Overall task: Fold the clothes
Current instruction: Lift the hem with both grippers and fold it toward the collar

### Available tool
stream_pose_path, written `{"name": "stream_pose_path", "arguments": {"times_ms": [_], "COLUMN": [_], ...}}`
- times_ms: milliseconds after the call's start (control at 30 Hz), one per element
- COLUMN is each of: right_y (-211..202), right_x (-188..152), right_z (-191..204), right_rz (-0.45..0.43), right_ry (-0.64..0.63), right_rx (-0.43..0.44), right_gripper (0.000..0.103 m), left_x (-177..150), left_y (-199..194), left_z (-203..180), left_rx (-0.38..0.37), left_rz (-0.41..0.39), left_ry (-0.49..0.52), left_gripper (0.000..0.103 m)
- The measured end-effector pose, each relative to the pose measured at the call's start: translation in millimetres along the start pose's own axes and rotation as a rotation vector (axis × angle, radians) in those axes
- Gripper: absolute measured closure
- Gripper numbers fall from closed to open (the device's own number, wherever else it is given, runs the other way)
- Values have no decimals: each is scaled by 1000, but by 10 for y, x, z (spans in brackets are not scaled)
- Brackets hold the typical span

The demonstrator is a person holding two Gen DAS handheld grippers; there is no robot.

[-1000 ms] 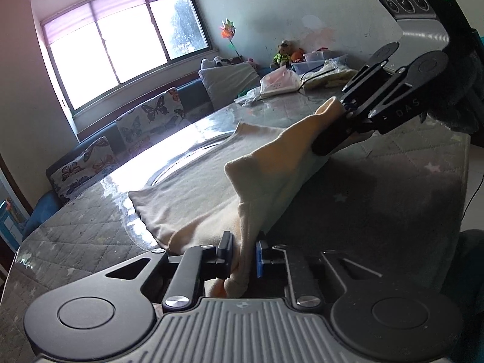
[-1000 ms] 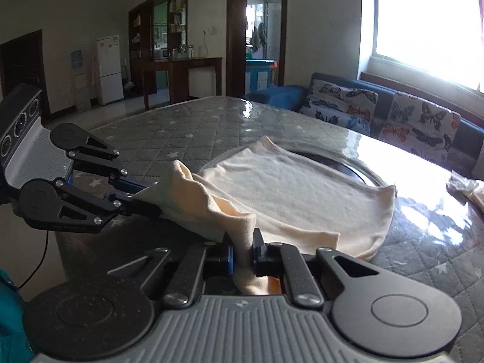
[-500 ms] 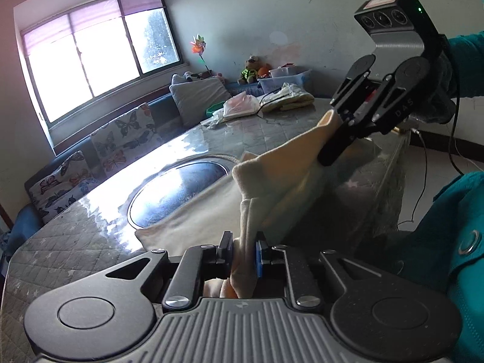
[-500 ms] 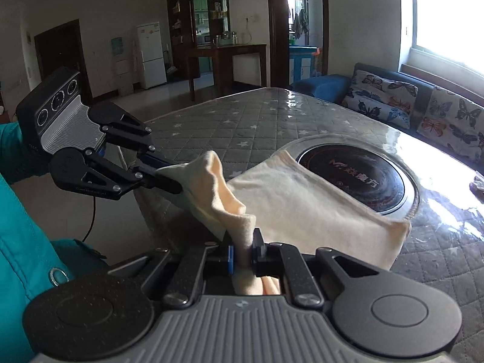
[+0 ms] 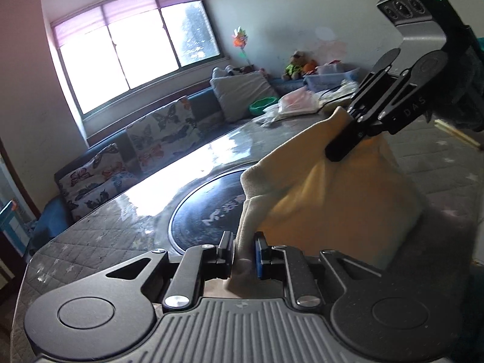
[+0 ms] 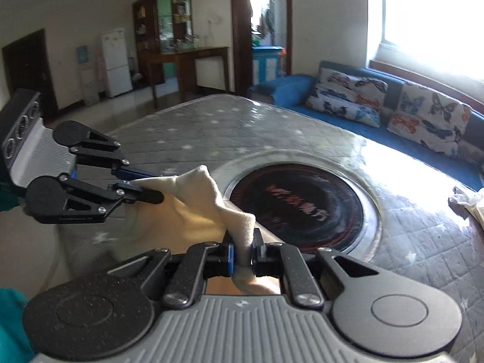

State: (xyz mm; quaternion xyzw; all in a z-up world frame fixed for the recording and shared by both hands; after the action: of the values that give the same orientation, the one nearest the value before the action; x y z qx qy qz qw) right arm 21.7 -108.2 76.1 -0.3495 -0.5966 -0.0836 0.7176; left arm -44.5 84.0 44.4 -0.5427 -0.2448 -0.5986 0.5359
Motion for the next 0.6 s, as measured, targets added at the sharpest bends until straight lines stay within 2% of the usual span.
{"name": "stream_pose_path", "arguments": {"times_ms": [167,333,400,500,600], "right_y": [482,827,887,841,764], "right_x": [-137,-374,-453,-510,-520], "right_z": [-247,-359,-381,-443,-424], "right_rz": [32,67,60,35,9], "right_ry": [29,66,55,109,76], "right_rx": [-57,-110,-140,-175,-221], "right_gripper": [94,93,85,77,75], "left_x": [-158,-315,-345,-344,-323], "left_y": [513,796,841,841,860], "left_z": [157,194,187,203,231], "left_rx": [74,135,150,164,176], "left_rz": [85,154,165,165,167], "left_ry": [-51,-66,-64,-83,-82], "left_gripper": [87,86,83,81,79]}}
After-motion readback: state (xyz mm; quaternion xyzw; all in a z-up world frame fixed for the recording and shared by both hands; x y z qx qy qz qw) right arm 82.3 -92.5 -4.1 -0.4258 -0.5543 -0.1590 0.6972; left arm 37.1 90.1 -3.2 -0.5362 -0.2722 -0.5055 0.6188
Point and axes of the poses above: each gripper's, at about its wrist camera, not at the fingertips, and y roughly the way its jaws point, z to its left, x to its top, the point moved 1 cm from there along y, roughly the way its jaws point, and after that the axes turned 15 degrees about -z, right-handed, at the moved point
